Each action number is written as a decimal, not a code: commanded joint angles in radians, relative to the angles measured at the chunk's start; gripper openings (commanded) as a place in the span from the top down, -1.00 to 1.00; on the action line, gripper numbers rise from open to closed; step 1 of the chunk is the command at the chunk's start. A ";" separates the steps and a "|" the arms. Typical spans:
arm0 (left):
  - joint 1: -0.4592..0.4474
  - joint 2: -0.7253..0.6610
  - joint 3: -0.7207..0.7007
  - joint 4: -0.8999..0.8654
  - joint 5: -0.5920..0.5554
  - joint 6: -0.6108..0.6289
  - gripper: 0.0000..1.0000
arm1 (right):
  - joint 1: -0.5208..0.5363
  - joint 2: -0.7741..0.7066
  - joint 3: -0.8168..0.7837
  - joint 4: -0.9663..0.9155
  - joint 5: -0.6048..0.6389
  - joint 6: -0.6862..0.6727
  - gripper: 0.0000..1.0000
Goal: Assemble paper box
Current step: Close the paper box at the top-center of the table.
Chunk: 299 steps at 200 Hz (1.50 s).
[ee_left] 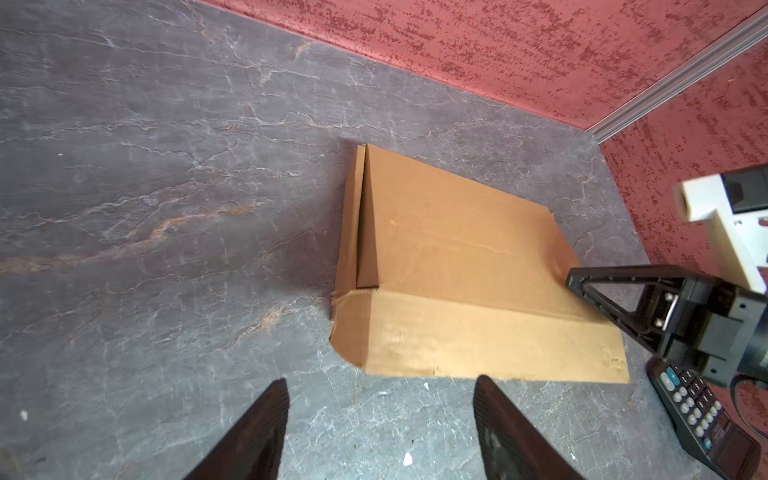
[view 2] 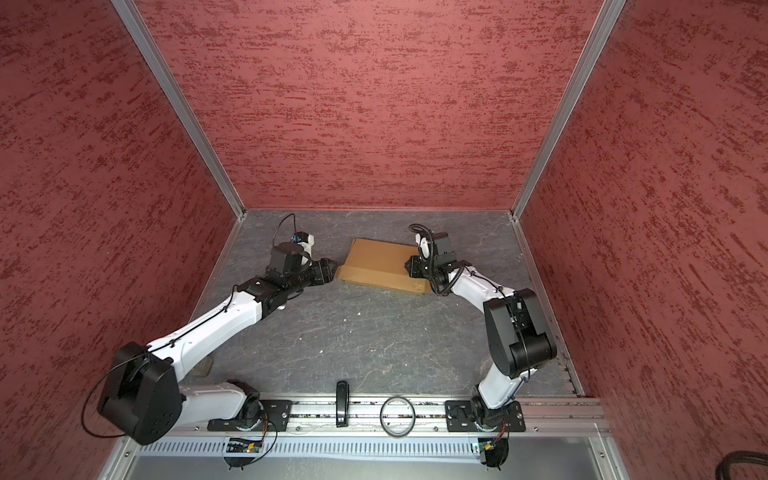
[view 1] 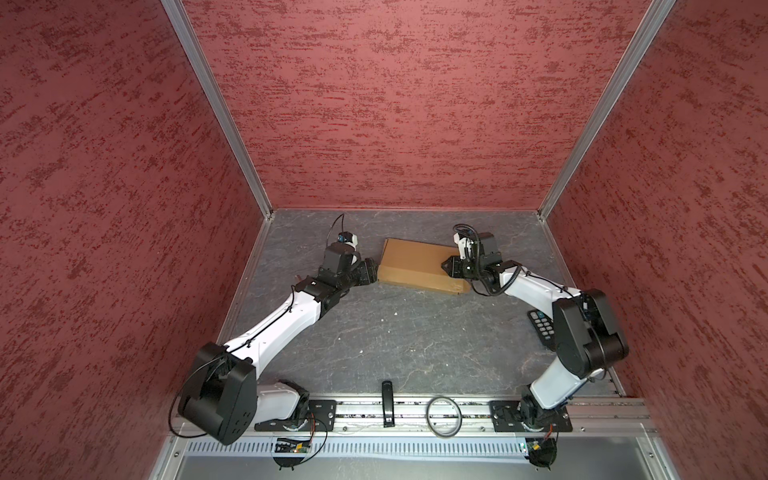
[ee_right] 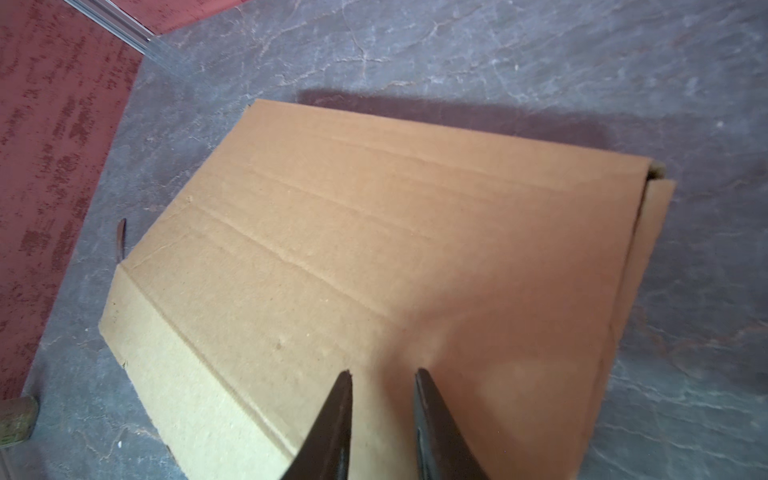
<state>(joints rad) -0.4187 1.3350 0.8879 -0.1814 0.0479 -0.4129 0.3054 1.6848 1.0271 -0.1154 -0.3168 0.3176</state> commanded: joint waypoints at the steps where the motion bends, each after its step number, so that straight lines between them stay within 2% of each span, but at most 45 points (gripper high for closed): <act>1: 0.015 0.058 0.040 0.012 0.059 0.018 -0.43 | 0.007 0.017 -0.008 0.025 0.036 -0.005 0.45; 64: 0.024 0.242 0.115 0.068 0.140 0.019 -0.41 | 0.007 0.034 -0.019 0.018 0.057 -0.013 0.45; 130: 0.028 0.356 0.125 0.113 0.112 0.010 -0.27 | 0.009 0.047 -0.011 0.013 0.061 -0.019 0.45; 181: 0.035 0.405 0.136 0.133 0.089 0.001 -0.18 | 0.009 0.058 -0.004 0.010 0.058 -0.020 0.46; 255: 0.040 0.468 0.158 0.104 0.081 -0.017 0.22 | 0.009 0.062 0.003 0.000 0.061 -0.023 0.47; 299: 0.038 0.463 0.156 0.089 0.068 -0.018 0.27 | 0.011 0.061 0.015 -0.003 0.063 -0.023 0.47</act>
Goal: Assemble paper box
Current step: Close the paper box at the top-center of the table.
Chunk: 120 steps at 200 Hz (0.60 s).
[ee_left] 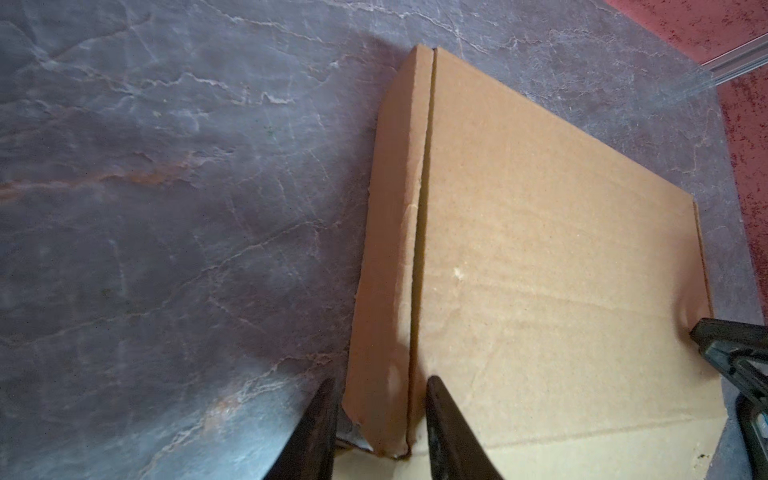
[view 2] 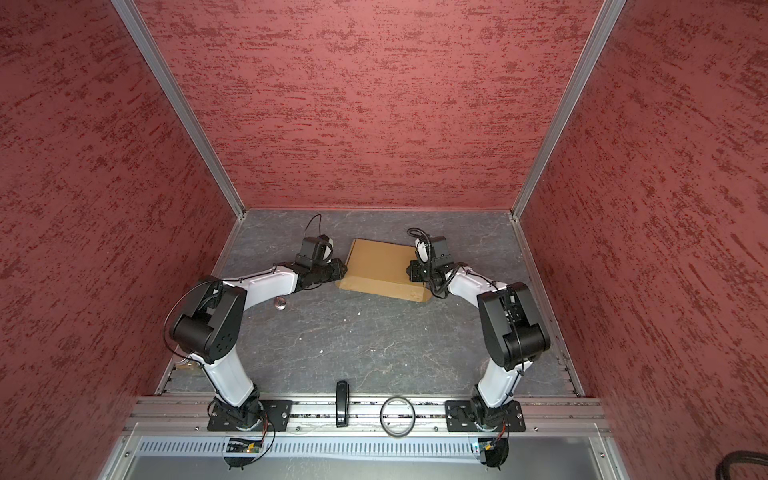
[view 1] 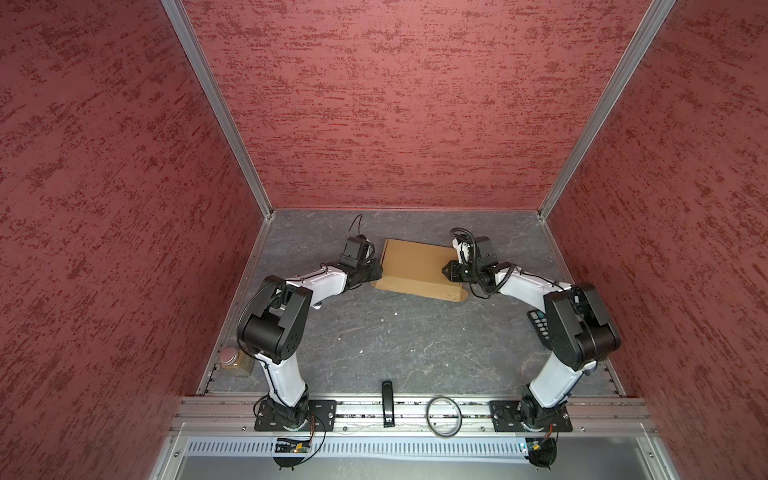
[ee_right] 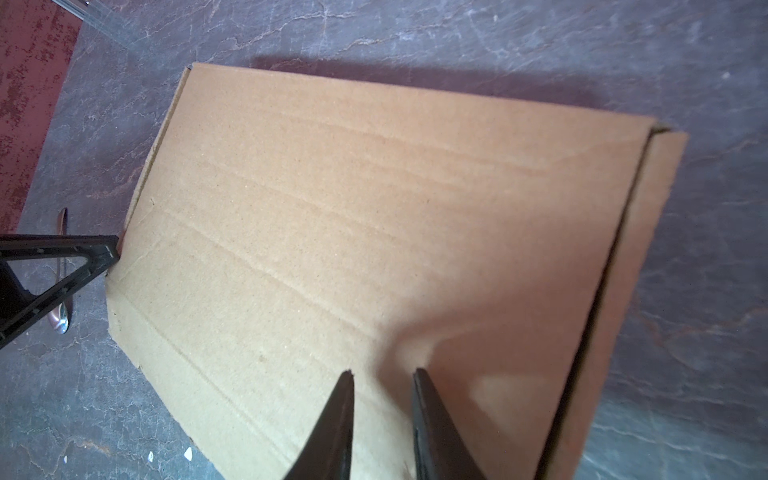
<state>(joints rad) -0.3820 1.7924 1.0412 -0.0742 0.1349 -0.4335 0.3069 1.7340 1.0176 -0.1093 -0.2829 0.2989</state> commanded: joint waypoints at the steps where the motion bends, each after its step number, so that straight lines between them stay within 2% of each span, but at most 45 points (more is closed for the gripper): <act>1: 0.002 0.005 0.003 -0.019 -0.018 0.002 0.27 | 0.010 0.012 0.025 -0.010 0.029 -0.004 0.46; 36: 0.006 -0.038 0.009 -0.012 0.003 0.009 0.21 | 0.009 -0.030 0.044 -0.016 0.035 0.007 0.36; 82: 0.040 -0.036 0.073 -0.025 0.101 0.040 0.08 | 0.009 -0.108 0.083 -0.084 0.070 0.012 0.09; 120: 0.060 0.012 0.168 -0.103 0.141 0.083 0.15 | 0.009 -0.146 0.081 -0.135 0.128 0.011 0.08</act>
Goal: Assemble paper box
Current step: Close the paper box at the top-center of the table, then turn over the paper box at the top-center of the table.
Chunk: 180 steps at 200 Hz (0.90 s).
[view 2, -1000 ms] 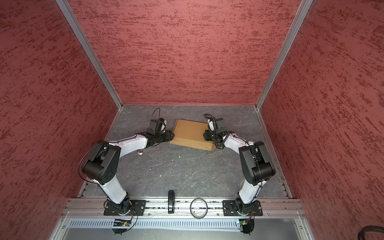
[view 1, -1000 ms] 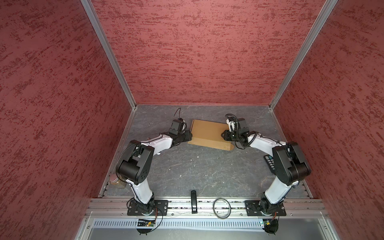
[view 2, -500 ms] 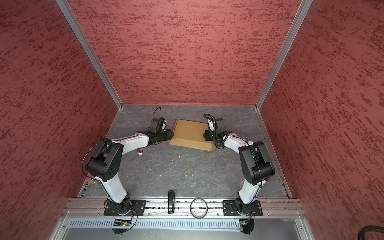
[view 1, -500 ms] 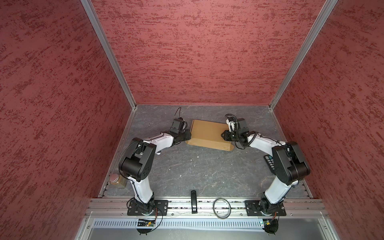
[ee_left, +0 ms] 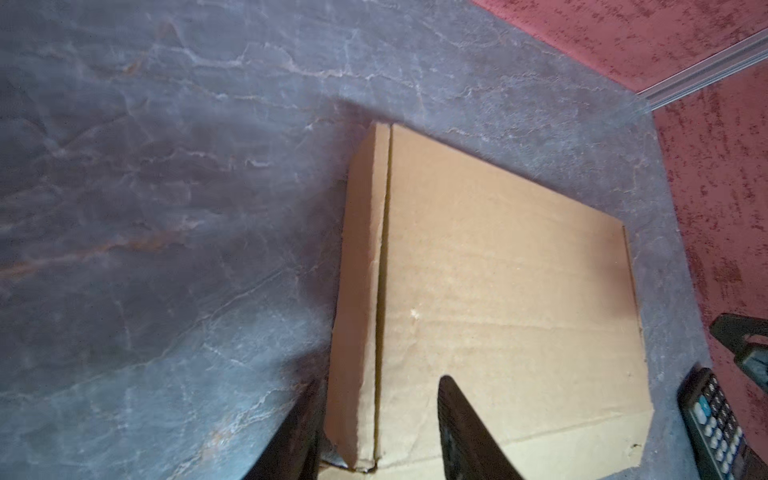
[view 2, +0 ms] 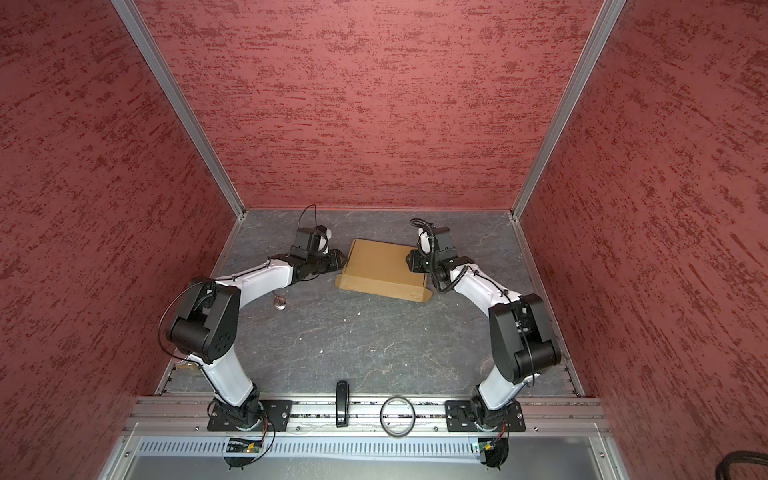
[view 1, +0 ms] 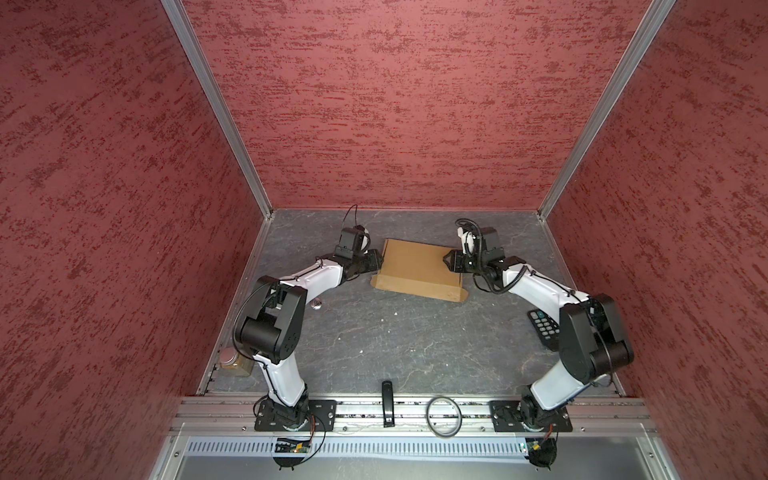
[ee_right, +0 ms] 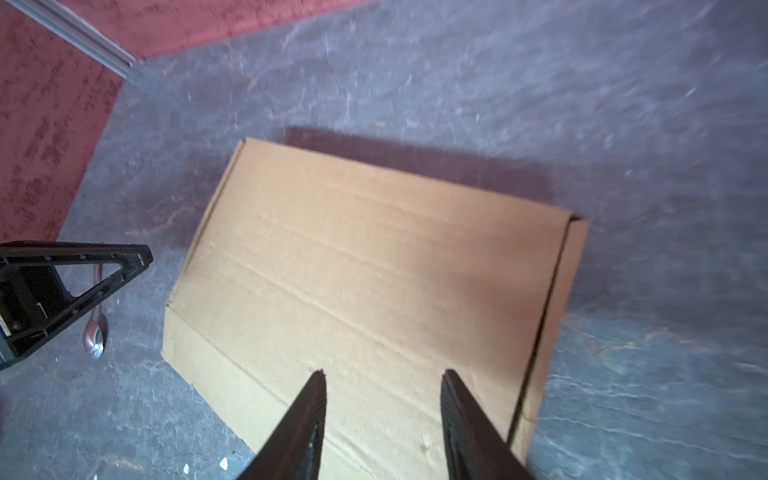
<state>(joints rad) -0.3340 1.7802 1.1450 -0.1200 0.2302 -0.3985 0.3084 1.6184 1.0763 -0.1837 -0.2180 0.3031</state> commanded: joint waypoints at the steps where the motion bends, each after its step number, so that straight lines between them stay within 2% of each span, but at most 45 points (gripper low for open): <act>1: 0.012 0.025 0.067 -0.060 0.047 0.049 0.15 | 0.007 -0.031 0.021 -0.060 0.064 0.007 0.08; 27: 0.013 0.068 0.133 -0.121 0.051 0.083 0.29 | 0.005 -0.037 0.004 -0.059 0.078 0.004 0.09; 61: 0.014 0.115 0.199 -0.182 0.051 0.116 0.36 | 0.005 -0.035 -0.005 -0.052 0.081 0.002 0.12; 180: 0.008 0.230 0.311 -0.297 0.005 0.156 0.40 | -0.013 -0.051 -0.037 -0.019 0.075 0.009 0.10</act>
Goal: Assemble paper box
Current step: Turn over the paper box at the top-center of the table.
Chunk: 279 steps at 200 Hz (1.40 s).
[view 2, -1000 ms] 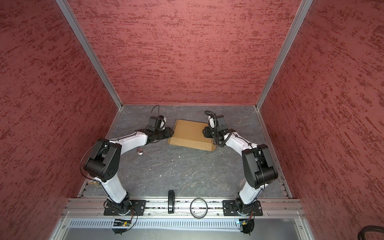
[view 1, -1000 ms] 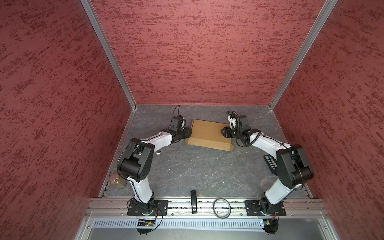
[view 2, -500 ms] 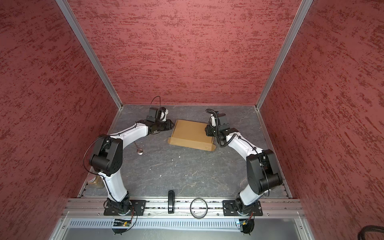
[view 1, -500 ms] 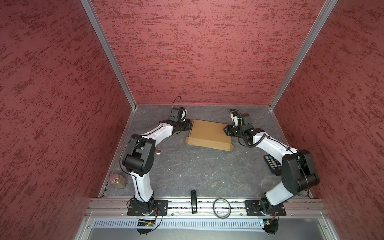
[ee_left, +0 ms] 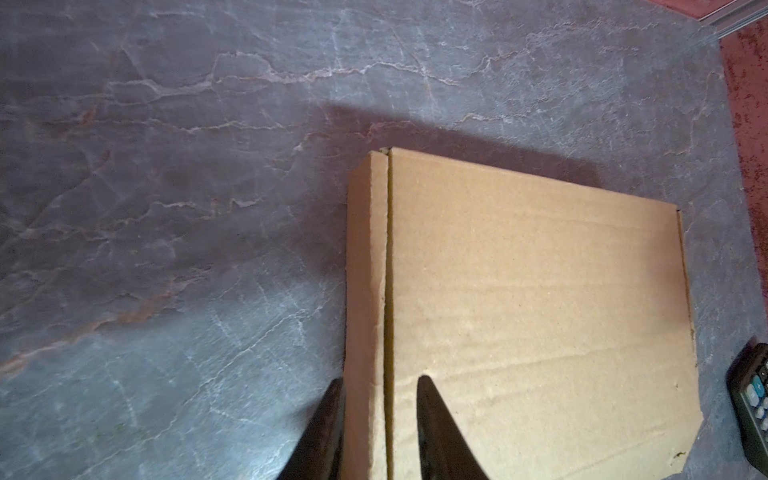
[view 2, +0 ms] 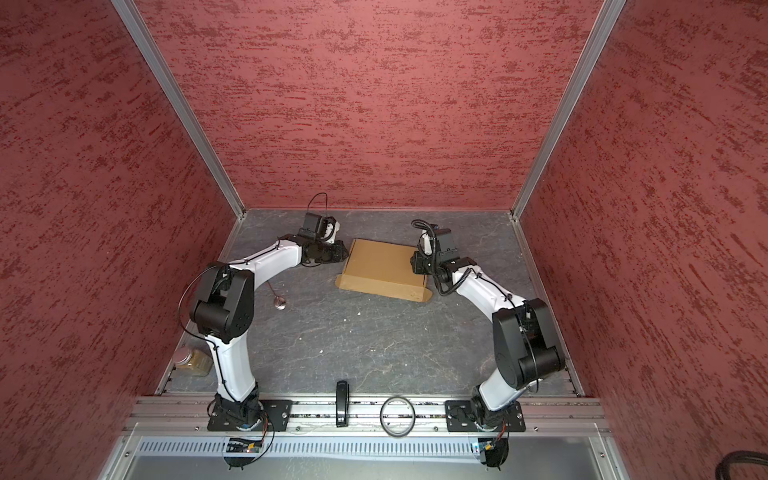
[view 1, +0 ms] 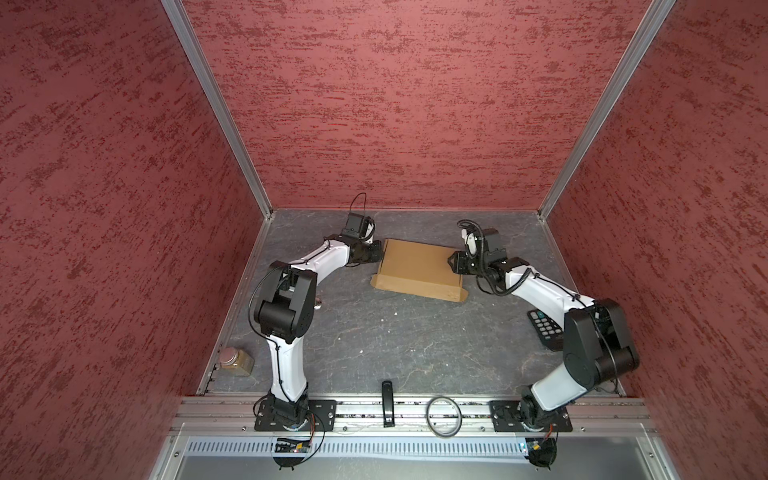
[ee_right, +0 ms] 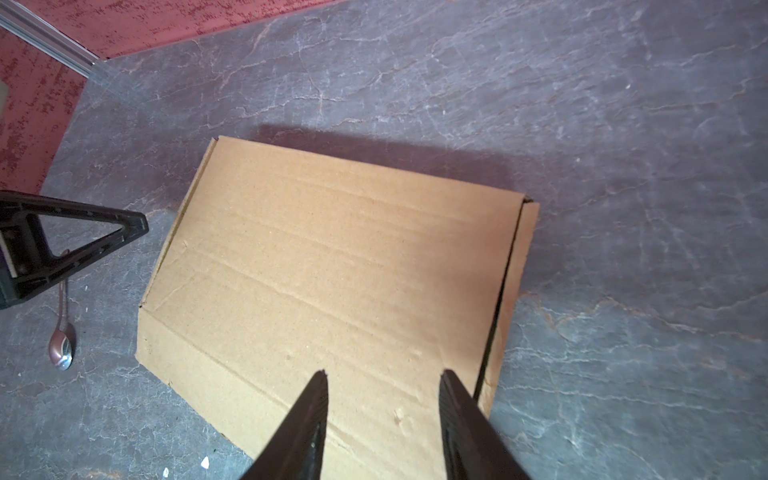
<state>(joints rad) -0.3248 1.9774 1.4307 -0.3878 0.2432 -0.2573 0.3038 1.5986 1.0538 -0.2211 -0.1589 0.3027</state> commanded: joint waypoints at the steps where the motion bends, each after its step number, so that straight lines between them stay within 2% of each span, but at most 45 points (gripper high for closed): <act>1: -0.001 0.034 0.025 -0.029 -0.009 0.015 0.40 | -0.009 -0.031 -0.015 0.020 0.015 0.010 0.10; 58: -0.002 0.068 0.048 -0.032 -0.013 0.010 0.49 | -0.017 -0.034 -0.021 0.029 -0.001 0.008 0.17; 98: 0.000 0.065 0.038 -0.023 -0.016 -0.002 0.62 | -0.022 -0.034 -0.028 0.035 -0.002 0.015 0.17; 122: 0.003 0.065 0.027 -0.015 -0.011 -0.010 0.67 | -0.034 -0.042 -0.040 0.050 -0.035 0.037 -0.01; 151: 0.010 0.066 0.009 -0.005 -0.005 -0.022 0.70 | -0.059 -0.043 -0.073 0.091 -0.109 0.090 -0.34; 172: 0.017 0.064 -0.004 0.001 0.002 -0.030 0.71 | -0.077 -0.049 -0.104 0.124 -0.144 0.126 -0.48; 212: 0.033 0.060 -0.022 0.009 0.006 -0.033 0.72 | -0.114 -0.058 -0.150 0.183 -0.201 0.185 -0.63; 279: 0.046 0.068 -0.045 0.015 0.011 -0.039 0.73 | -0.158 0.022 -0.187 0.307 -0.317 0.256 -0.68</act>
<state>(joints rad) -0.2913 2.0277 1.4174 -0.3531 0.2642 -0.2840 0.1593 1.5917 0.8883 -0.0044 -0.4118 0.5030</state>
